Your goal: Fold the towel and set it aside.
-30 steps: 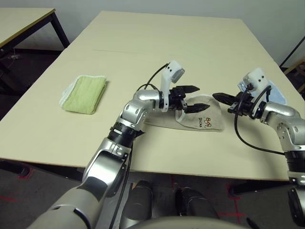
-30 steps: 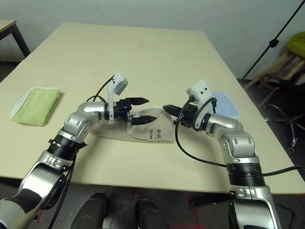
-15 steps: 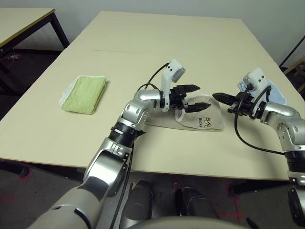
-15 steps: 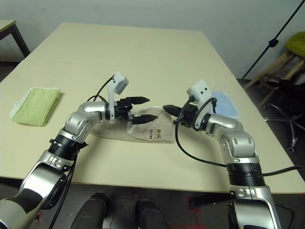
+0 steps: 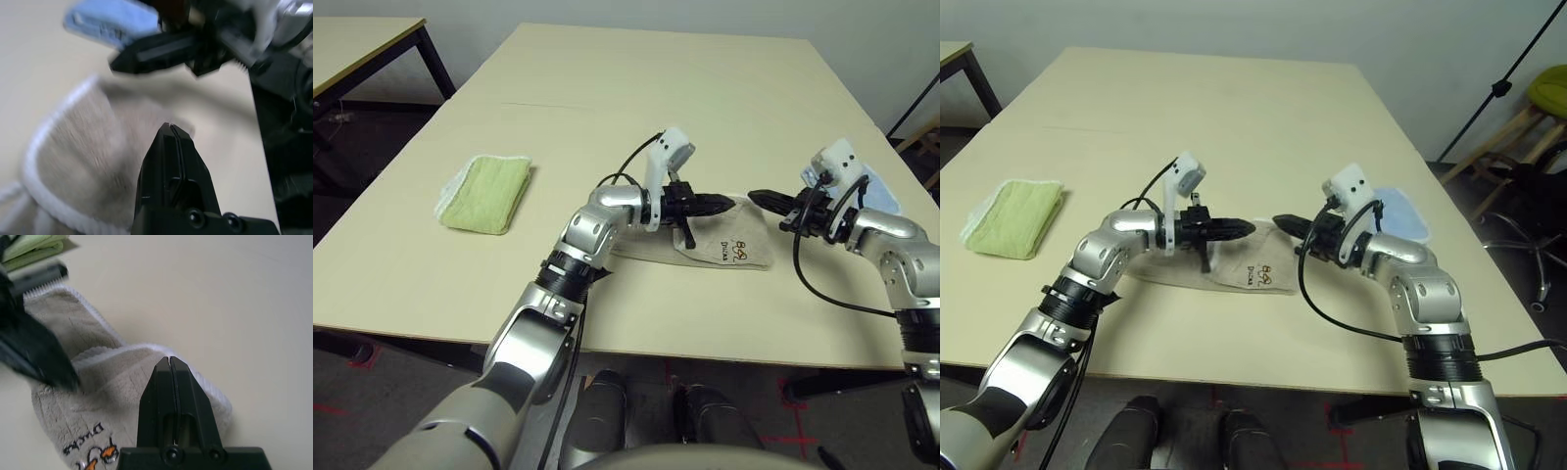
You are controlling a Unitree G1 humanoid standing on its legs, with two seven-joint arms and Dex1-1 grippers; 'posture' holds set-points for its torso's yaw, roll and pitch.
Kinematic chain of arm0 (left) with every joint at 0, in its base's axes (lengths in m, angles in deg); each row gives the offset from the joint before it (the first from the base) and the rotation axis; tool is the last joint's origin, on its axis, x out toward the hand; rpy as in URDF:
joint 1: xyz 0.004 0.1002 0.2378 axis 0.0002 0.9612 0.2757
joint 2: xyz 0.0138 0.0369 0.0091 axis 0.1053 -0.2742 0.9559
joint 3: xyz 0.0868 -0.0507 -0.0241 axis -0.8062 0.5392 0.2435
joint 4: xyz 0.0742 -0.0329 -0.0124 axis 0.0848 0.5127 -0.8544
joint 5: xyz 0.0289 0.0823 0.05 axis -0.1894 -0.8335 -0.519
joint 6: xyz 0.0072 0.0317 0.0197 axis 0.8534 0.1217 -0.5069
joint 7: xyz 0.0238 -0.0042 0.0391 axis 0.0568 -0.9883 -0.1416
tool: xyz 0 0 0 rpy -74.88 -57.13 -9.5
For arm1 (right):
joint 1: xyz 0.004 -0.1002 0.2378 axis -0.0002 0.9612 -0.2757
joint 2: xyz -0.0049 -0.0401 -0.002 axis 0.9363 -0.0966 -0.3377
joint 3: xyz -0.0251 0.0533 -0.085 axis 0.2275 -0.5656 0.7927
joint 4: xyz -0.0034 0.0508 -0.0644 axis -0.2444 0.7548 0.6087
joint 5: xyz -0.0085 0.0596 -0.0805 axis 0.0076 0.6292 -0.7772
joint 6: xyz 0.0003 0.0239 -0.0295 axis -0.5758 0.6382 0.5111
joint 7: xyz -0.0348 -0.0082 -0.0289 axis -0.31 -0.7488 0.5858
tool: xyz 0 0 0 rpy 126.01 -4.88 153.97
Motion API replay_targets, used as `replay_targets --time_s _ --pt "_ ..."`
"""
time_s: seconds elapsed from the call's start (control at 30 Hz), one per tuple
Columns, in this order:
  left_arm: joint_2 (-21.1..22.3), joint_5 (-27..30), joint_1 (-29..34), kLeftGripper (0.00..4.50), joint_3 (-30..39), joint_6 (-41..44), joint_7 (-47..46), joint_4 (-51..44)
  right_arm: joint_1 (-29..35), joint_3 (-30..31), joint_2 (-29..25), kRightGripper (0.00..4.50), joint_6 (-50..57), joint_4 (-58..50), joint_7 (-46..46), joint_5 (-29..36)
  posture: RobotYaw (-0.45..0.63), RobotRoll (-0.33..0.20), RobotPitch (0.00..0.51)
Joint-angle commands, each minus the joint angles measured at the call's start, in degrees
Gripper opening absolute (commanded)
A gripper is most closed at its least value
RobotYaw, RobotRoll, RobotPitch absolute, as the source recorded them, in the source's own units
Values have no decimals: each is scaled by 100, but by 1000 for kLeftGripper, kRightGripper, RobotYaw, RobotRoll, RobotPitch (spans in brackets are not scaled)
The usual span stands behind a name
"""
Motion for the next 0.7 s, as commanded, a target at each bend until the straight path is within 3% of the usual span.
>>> replay_targets --time_s 0.03,0.27,0.47,0.7 --pt "-96 -390 47 14 -239 -344 -71 620 -4 196 122 0 -189 303 137 -306 136 0 124" --pt "-19 -821 202 14 -317 -565 -153 1212 175 436 318 0 -822 1265 313 -915 130 0 133" --pt "215 -621 555 14 -118 -113 47 624 77 478 389 0 -1427 2320 252 -1222 145 0 139" --pt "311 -415 847 14 70 336 -48 -97 -148 454 430 0 -1700 2612 -9 -1199 169 0 142"
